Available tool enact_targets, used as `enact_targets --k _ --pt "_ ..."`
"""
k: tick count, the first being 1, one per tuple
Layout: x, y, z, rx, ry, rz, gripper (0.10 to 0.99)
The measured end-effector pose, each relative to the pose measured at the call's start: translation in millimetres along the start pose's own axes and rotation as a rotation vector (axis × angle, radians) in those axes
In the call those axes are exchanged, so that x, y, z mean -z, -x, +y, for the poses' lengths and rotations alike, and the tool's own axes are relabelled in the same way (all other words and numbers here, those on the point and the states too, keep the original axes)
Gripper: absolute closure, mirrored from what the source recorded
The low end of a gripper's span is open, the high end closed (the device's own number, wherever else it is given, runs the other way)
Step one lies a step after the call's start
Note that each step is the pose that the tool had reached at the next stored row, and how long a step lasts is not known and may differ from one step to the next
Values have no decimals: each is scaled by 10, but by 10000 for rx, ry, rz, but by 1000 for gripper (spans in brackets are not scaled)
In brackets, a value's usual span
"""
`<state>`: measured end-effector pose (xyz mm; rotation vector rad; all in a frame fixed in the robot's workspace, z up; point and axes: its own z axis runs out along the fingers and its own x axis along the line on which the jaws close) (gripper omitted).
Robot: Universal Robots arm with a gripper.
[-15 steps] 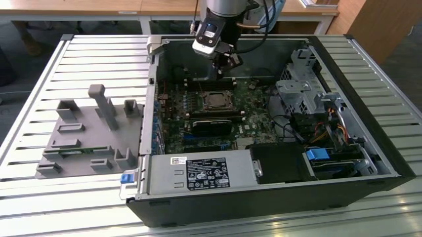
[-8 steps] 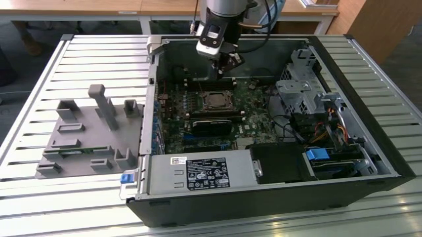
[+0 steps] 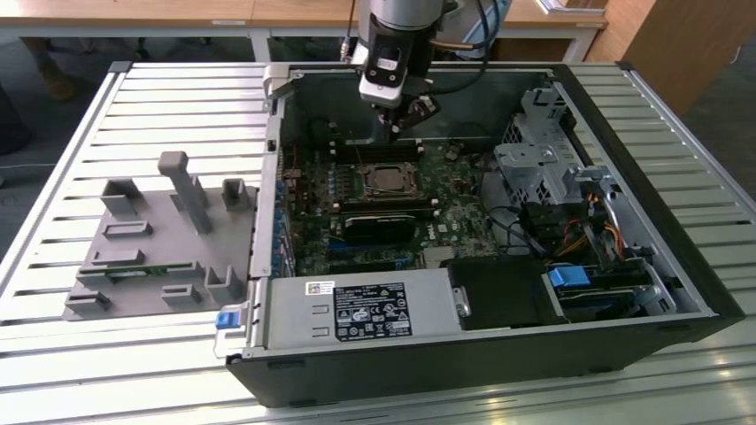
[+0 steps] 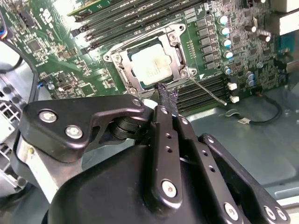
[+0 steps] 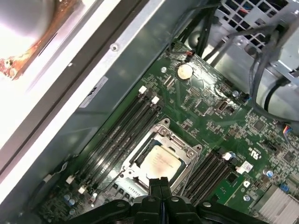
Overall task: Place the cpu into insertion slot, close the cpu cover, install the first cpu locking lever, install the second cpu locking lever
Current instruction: 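Install the first cpu locking lever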
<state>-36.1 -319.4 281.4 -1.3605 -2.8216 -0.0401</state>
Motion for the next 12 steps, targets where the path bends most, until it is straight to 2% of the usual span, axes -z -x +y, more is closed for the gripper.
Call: enact_targets --k 12 --pt "0 2 -2 1108 -11 19 980"
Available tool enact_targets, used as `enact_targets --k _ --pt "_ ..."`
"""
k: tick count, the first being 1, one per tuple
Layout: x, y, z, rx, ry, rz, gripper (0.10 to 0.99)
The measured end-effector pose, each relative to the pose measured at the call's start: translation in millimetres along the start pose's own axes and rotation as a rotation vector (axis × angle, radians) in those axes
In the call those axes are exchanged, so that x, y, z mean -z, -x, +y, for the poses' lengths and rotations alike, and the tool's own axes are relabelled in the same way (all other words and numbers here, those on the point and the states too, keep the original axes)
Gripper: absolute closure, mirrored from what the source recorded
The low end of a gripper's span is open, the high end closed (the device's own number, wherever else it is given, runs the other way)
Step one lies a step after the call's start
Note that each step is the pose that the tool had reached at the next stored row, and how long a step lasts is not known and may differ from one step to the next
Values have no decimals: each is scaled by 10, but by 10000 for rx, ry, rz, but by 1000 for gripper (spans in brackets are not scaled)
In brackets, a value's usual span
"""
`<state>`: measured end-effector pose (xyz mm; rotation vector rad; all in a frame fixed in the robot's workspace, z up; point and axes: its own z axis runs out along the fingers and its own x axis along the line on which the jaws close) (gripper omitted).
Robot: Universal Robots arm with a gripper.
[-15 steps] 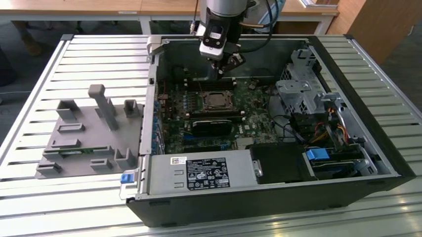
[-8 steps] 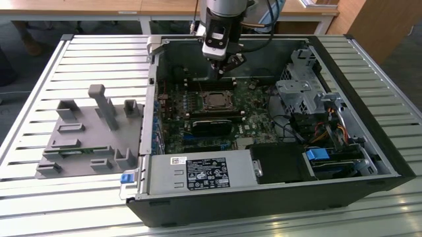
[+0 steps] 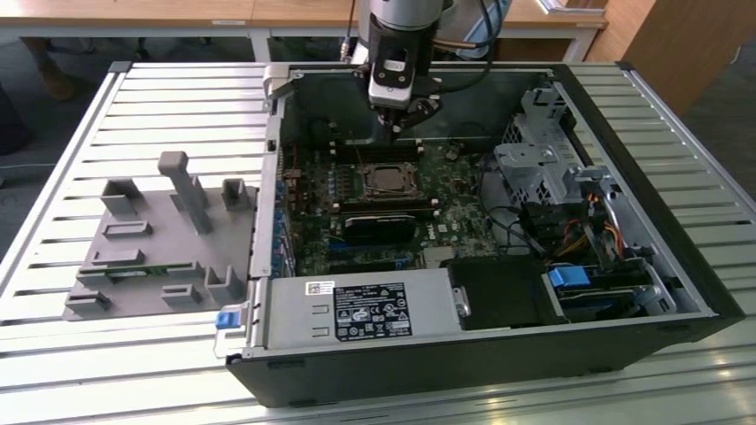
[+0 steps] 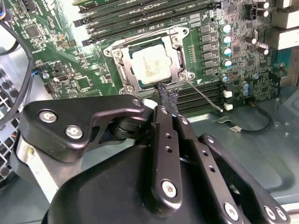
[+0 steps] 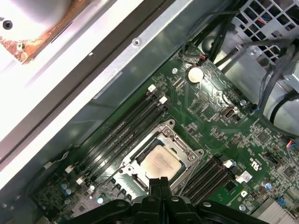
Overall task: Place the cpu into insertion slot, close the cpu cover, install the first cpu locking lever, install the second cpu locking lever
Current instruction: 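Install the first cpu locking lever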
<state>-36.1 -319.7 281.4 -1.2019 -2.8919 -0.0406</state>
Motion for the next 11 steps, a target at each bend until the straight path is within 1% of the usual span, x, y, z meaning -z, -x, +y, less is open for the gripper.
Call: enact_targets --k 11 --pt "0 1 -1 705 -3 4 980"
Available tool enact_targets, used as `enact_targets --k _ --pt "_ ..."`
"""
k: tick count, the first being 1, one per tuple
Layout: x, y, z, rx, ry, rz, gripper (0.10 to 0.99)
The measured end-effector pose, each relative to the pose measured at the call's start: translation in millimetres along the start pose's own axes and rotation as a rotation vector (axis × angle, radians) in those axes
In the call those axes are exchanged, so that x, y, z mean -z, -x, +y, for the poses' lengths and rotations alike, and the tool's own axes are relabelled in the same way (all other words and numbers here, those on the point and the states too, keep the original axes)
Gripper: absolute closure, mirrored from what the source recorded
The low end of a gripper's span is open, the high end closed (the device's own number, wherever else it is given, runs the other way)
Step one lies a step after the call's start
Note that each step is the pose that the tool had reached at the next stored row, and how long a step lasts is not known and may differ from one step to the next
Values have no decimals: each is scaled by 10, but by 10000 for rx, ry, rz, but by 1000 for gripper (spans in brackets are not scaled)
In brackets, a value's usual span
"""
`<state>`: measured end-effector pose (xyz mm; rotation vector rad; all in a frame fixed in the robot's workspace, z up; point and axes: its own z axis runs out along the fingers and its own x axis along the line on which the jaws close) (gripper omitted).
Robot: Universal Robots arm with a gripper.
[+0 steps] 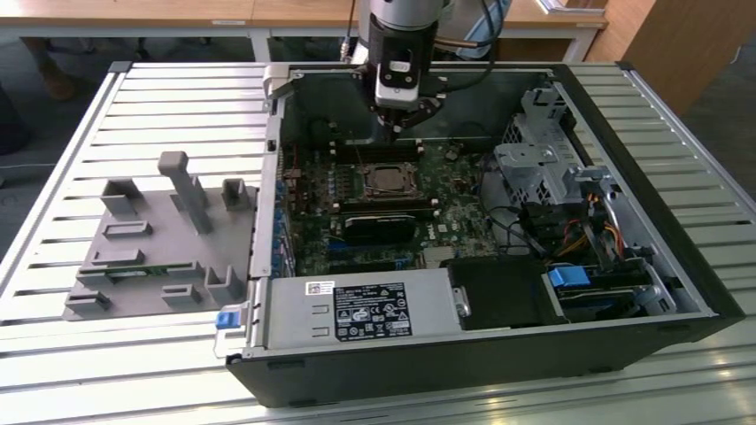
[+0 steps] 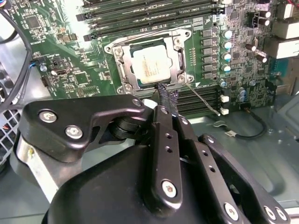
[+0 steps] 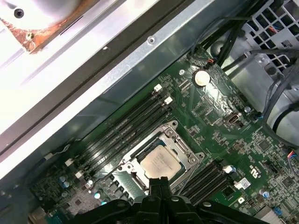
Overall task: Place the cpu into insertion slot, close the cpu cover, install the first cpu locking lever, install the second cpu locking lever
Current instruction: 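Install the first cpu locking lever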
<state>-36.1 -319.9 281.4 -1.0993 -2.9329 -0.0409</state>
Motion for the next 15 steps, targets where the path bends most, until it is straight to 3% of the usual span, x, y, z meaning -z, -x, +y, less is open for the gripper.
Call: enact_targets --k 15 --pt "0 2 -2 1066 16 14 980"
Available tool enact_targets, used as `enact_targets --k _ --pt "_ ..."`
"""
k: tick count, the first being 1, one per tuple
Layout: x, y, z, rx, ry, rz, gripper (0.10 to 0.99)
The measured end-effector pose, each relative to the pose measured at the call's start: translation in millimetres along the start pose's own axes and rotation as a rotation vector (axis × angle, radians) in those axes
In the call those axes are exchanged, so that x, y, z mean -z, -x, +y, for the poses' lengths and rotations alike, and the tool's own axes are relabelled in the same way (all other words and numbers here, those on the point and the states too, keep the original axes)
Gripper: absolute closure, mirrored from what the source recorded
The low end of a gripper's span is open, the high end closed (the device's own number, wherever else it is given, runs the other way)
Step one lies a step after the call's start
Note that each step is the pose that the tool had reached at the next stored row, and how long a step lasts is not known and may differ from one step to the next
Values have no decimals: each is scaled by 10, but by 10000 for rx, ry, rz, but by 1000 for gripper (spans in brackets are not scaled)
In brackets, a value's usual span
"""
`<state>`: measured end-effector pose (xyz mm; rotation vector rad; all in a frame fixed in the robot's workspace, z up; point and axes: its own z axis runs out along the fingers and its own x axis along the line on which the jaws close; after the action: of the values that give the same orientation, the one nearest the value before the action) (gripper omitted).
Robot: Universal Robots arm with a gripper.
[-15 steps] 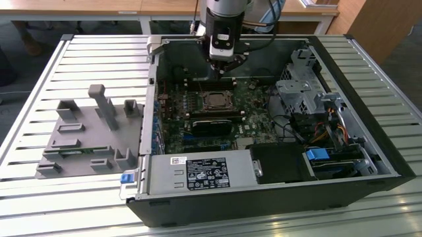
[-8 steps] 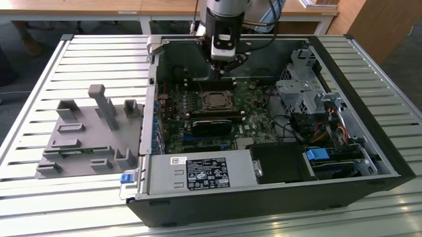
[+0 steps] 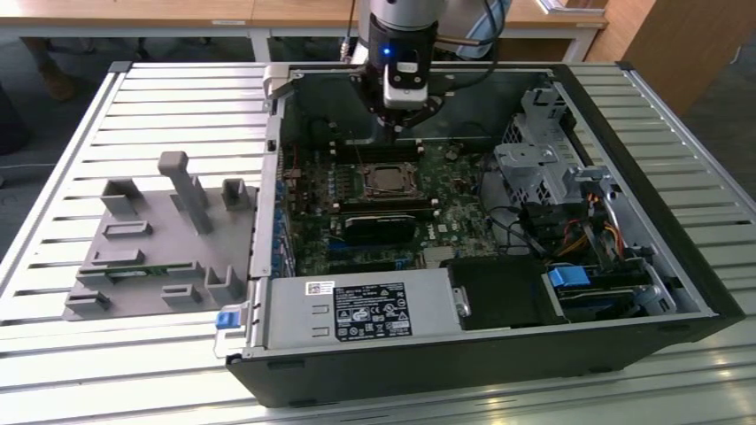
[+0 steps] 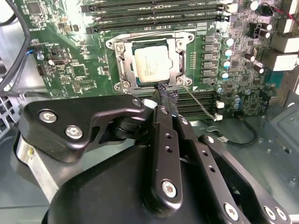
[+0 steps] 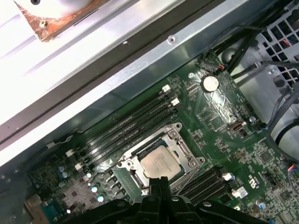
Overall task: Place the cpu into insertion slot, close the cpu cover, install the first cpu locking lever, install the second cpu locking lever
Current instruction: 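Install the first cpu locking lever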
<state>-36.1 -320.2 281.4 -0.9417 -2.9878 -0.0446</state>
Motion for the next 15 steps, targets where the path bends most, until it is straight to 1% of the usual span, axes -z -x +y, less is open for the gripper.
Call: enact_targets --k 7,15 --pt "-1 2 -3 684 30 -28 980" --pt "-1 2 -4 1592 40 -16 980"
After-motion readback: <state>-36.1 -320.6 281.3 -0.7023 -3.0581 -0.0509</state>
